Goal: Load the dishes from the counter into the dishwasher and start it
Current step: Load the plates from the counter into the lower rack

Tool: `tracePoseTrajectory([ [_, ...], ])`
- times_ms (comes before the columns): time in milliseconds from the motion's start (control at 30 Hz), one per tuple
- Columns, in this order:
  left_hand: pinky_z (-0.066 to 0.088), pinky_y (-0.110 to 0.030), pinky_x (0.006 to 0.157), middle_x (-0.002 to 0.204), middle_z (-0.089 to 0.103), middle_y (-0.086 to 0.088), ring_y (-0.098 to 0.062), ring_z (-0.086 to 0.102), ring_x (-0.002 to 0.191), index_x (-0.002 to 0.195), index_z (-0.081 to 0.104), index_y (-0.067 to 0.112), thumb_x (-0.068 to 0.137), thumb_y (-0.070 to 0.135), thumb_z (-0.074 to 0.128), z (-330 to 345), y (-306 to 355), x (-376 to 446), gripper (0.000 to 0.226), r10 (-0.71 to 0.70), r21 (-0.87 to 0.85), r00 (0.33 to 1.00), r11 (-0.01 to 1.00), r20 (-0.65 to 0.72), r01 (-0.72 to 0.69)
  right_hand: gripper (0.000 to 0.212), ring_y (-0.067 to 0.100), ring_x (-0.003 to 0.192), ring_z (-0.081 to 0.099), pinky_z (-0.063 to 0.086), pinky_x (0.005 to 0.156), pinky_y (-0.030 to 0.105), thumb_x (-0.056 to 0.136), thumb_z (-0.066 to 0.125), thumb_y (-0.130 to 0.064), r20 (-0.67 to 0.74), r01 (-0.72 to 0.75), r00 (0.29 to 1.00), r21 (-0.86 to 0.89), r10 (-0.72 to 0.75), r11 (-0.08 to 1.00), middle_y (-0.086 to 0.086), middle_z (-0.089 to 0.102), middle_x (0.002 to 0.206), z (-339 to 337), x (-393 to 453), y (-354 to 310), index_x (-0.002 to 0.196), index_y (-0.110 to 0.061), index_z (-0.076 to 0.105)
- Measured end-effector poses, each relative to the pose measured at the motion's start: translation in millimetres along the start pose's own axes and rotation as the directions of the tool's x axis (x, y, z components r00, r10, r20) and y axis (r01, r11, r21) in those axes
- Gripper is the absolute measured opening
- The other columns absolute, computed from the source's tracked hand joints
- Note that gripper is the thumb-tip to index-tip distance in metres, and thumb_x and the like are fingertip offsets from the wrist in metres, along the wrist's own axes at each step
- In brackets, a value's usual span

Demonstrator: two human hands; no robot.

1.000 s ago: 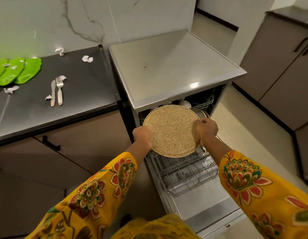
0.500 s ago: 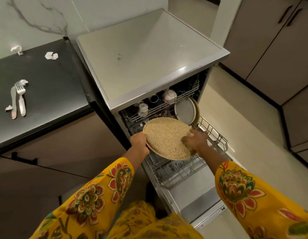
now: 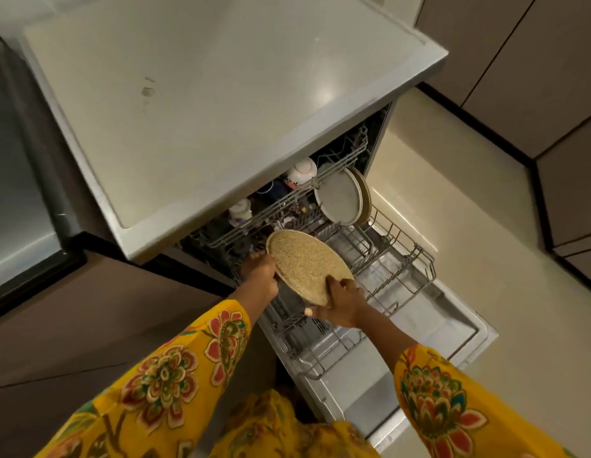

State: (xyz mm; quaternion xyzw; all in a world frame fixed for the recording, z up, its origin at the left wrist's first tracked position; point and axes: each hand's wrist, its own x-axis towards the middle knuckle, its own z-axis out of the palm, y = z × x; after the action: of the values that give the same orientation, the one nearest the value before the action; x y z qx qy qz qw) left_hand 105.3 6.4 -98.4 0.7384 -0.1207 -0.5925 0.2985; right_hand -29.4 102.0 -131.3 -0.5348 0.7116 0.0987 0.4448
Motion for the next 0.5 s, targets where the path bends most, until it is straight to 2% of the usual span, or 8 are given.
tracePoseTrajectory([
  [100,0.043,-0.033,0.084,0.112,0.055,-0.014,-0.022,0.049,0.099,0.079,0.052,0.011,0.093,-0.006,0.045,20.9,6.0,22.2,0.023,-0.015,0.045,0.999,0.999,0.044,0.013,0.084,0.039,0.129,0.029,0.037,0.103,0.049,0.086,0.054,-0.054,-0.105,0.021,0.994,-0.12,-0.033,0.993,0.018,0.027,0.142,-1.1,26.1,4.7,0.148,-0.013,0.013],
  [167,0.039,-0.034,0.083,0.116,0.051,-0.012,-0.025,0.047,0.105,0.101,0.055,0.008,0.094,-0.006,0.043,35.6,9.7,38.6,0.019,-0.037,0.029,0.995,0.999,0.091,0.034,0.062,0.04,0.124,0.036,0.044,0.095,0.048,0.095,0.047,-0.034,-0.175,0.01,0.983,-0.223,-0.05,0.975,0.021,0.032,0.139,-5.7,43.3,4.2,0.144,-0.008,0.018],
  [233,0.041,-0.037,0.084,0.115,0.05,-0.012,-0.027,0.05,0.105,0.117,0.051,0.008,0.094,-0.006,0.044,49.7,10.8,58.3,0.028,-0.047,0.001,0.99,0.999,0.133,0.048,0.053,0.041,0.12,0.04,0.047,0.091,0.046,0.097,0.042,-0.021,-0.217,-0.011,0.975,-0.241,-0.043,0.97,0.023,0.036,0.136,-9.9,63.3,6.6,0.143,-0.005,0.02],
  [333,0.046,-0.039,0.088,0.102,0.053,-0.012,-0.021,0.054,0.081,0.108,0.049,0.009,0.094,-0.007,0.042,69.6,11.7,83.1,0.023,-0.053,-0.028,0.976,0.998,0.212,0.06,0.046,0.038,0.108,0.053,0.052,0.085,0.043,0.099,0.039,-0.02,-0.253,-0.004,0.965,-0.3,-0.075,0.954,0.023,0.046,0.129,-15.0,93.8,15.8,0.14,-0.003,0.026],
  [400,0.045,-0.037,0.088,0.107,0.052,-0.013,-0.023,0.055,0.088,0.114,0.046,0.01,0.095,-0.007,0.039,80.7,13.2,95.4,0.026,-0.059,-0.044,0.962,0.996,0.265,0.073,0.041,0.035,0.098,0.059,0.054,0.079,0.041,0.098,0.038,-0.02,-0.273,0.005,0.958,-0.294,-0.088,0.956,0.021,0.052,0.122,-20.4,111.4,22.0,0.135,-0.002,0.032],
  [500,0.041,-0.036,0.096,0.122,0.052,-0.013,-0.027,0.053,0.111,0.13,0.044,0.011,0.099,-0.002,0.034,95.2,13.3,114.0,0.035,-0.054,-0.04,0.94,0.997,0.338,0.072,0.035,0.033,0.092,0.061,0.055,0.075,0.042,0.093,0.045,-0.016,-0.31,-0.021,0.95,-0.2,-0.043,0.98,0.017,0.057,0.112,-28.7,139.1,30.2,0.126,-0.005,0.043],
])
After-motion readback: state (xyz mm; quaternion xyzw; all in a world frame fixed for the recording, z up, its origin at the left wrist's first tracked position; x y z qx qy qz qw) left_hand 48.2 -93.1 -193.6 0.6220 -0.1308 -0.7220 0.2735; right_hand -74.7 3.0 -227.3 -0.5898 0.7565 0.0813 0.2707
